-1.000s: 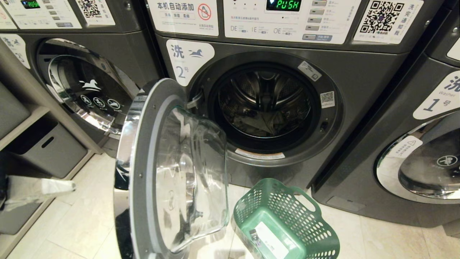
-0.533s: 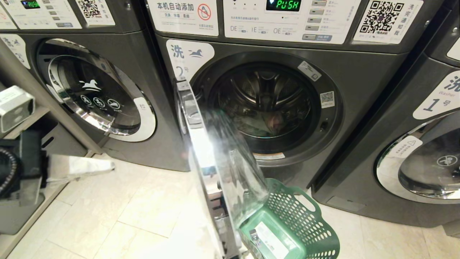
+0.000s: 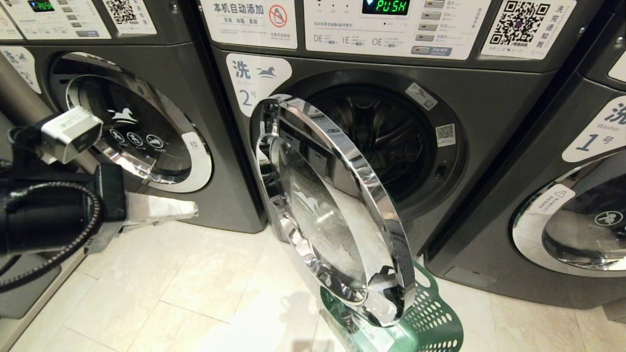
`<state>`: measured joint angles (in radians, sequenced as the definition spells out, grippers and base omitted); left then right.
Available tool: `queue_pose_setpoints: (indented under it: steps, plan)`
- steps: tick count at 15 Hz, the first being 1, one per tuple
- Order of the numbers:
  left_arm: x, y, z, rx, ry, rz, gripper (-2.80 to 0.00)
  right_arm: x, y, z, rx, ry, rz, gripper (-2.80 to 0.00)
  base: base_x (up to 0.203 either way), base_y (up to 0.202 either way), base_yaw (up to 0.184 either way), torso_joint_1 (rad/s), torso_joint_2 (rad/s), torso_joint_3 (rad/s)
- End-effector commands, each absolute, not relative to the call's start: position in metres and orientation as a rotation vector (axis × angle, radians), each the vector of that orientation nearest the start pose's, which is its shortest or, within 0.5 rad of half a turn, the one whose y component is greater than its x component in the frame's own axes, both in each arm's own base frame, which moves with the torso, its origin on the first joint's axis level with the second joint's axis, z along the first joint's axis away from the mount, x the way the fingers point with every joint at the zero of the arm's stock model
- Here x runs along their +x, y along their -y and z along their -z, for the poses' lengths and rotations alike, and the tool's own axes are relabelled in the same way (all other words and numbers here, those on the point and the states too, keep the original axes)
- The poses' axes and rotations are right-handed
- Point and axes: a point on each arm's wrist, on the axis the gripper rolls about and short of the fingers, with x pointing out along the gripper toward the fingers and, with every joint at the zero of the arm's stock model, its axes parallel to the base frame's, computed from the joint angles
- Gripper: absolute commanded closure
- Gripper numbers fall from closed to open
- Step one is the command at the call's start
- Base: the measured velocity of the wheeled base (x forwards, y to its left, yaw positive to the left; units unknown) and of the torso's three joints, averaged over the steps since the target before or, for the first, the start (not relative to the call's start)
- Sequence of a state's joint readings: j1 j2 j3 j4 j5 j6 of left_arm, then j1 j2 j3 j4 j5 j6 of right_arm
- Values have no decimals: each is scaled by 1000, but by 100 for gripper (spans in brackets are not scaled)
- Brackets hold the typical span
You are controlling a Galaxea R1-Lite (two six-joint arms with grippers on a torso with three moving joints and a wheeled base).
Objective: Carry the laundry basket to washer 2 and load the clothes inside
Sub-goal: Close the washing machine door with the left hand
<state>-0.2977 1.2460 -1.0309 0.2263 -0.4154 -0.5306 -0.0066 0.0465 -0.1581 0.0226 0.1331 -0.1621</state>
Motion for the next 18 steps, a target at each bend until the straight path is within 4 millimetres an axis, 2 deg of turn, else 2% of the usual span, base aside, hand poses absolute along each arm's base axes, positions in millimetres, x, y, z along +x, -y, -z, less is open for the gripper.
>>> queue_pose_setpoints:
  steps: [1, 2, 4, 6, 7, 8, 10, 12, 16, 18]
  plan:
    - [177, 64, -276, -522, -635, 558, 0, -27, -4, -170, -113, 95, -171, 0, 0, 0, 0, 0, 0, 0]
    - [184, 67, -276, -514, -638, 553, 0, -11, -5, -197, -56, 38, -222, 0, 0, 0, 0, 0, 0, 0]
    - [204, 73, -279, -503, -633, 522, 0, 43, -8, -239, 62, -132, -372, 0, 0, 0, 0, 0, 0, 0]
    - [222, 79, -280, -493, -632, 491, 0, 102, -17, -262, 172, -287, -570, 0, 0, 0, 0, 0, 0, 0]
    - [231, 84, -279, -486, -640, 482, 0, 126, -28, -268, 213, -353, -697, 0, 0, 0, 0, 0, 0, 0]
    - [243, 90, -276, -482, -653, 478, 0, 139, -46, -269, 233, -415, -843, 0, 0, 0, 0, 0, 0, 0]
    - [271, 104, -268, -462, -678, 488, 0, 149, -81, -271, 241, -503, -1072, 0, 0, 0, 0, 0, 0, 0]
    - [299, 129, -270, -435, -662, 543, 0, 149, -105, -274, 258, -567, -1207, 0, 0, 0, 0, 0, 0, 0]
    - [350, 182, -285, -418, -563, 656, 0, 152, -113, -279, 286, -568, -1221, 0, 0, 0, 0, 0, 0, 0]
    - [366, 208, -278, -408, -560, 698, 0, 158, -116, -276, 263, -547, -1140, 0, 0, 0, 0, 0, 0, 0]
